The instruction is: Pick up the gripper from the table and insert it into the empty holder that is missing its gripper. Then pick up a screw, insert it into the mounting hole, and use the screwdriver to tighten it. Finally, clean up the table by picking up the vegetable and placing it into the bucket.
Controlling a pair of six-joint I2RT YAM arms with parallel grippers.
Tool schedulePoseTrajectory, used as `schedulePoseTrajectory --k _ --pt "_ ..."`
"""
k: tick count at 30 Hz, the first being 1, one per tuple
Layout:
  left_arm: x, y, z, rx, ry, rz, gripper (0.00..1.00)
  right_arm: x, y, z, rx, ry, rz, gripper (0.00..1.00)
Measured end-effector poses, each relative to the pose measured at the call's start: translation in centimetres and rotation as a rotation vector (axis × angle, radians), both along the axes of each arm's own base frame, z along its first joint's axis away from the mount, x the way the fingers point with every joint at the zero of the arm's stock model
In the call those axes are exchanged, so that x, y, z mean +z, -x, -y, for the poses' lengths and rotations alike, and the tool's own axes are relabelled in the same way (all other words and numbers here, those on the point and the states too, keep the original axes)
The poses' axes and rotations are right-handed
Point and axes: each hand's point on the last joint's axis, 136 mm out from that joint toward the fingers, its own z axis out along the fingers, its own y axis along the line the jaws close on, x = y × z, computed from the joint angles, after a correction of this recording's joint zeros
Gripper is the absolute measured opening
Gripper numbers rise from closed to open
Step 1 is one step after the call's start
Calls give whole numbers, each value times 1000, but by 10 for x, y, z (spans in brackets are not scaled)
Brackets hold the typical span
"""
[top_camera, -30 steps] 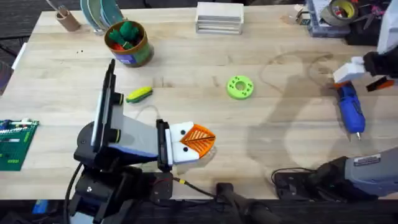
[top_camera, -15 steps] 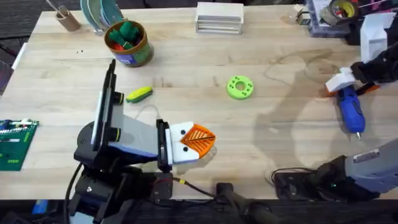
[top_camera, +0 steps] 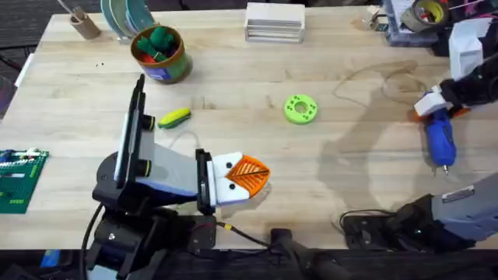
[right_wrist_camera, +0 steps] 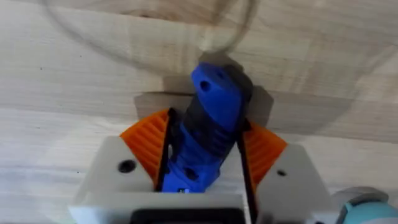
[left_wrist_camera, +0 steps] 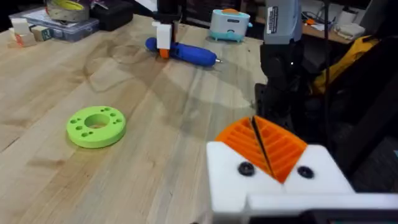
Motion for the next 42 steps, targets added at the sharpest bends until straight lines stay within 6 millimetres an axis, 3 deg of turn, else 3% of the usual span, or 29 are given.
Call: schedulePoseTrajectory --k 17,42 --pt "0 0 0 0 0 -1 9 0 0 1 7 2 1 365" --pt "0 0 0 0 0 -1 9 0 1 -1 7 -2 -6 309"
